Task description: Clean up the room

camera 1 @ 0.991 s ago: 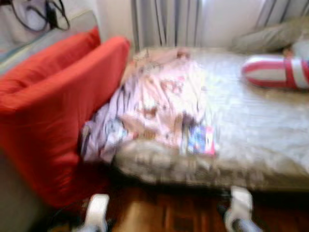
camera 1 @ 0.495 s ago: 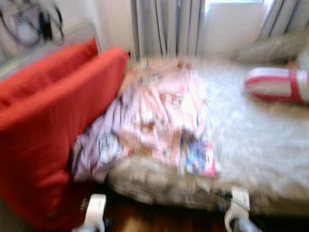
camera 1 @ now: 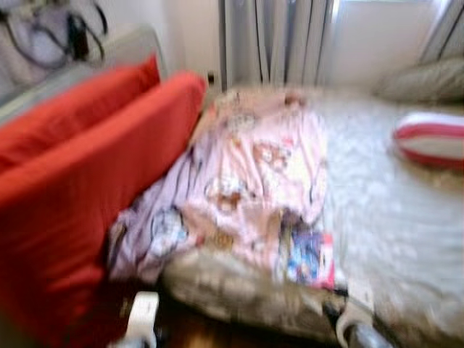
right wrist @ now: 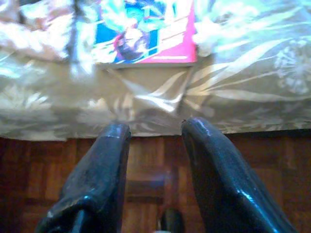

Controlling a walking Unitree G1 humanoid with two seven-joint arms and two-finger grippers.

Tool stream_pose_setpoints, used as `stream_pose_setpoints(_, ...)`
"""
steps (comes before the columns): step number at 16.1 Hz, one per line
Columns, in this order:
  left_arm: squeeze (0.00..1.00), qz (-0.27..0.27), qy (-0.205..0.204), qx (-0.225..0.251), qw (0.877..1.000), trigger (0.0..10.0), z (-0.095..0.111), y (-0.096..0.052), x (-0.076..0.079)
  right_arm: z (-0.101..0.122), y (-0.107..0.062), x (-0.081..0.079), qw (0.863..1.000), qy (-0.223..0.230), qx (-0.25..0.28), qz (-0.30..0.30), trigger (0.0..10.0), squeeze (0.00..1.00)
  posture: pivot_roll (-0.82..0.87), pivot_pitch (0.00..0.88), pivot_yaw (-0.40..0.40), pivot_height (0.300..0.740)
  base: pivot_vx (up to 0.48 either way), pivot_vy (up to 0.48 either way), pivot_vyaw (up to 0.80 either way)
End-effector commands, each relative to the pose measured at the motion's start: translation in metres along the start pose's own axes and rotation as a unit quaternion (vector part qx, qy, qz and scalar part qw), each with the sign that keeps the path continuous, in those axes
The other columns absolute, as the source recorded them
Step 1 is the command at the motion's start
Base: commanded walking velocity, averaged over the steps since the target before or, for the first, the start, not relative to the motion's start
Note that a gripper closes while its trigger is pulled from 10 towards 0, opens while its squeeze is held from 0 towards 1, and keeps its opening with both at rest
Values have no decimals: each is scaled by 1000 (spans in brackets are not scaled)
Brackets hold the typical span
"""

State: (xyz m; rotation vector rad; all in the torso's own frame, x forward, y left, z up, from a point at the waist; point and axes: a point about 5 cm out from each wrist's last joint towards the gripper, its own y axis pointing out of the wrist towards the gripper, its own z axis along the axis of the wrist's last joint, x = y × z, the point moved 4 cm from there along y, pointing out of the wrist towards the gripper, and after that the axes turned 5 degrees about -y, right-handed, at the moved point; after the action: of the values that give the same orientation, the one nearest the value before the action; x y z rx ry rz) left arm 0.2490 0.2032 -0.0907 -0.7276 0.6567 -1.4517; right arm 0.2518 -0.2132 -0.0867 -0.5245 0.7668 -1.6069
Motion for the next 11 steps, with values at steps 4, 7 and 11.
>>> stream_pose_setpoints(4, 0, -7, -4, 1, 1000, 10000, -1, 1, 6, -2, -2, 12, 1000, 5, 2, -16, 10000, 0, -30, 0, 33, 740, 316, 0, 0)
stream_pose_setpoints(7, 0, -6, -3, 3, 1000, 10000, -1, 1, 7, -2, -2, 13, 1000, 4, 4, -16, 10000, 0, -34, 0, 32, 740, 328, 0, 0)
stream_pose_setpoints(11, 0, -13, -36, 60, 997, 10000, 11, 0, 9, 4, -3, 12, 999, 3, 31, -10, 10000, 0, -38, 0, 34, 740, 0, 0, 0)
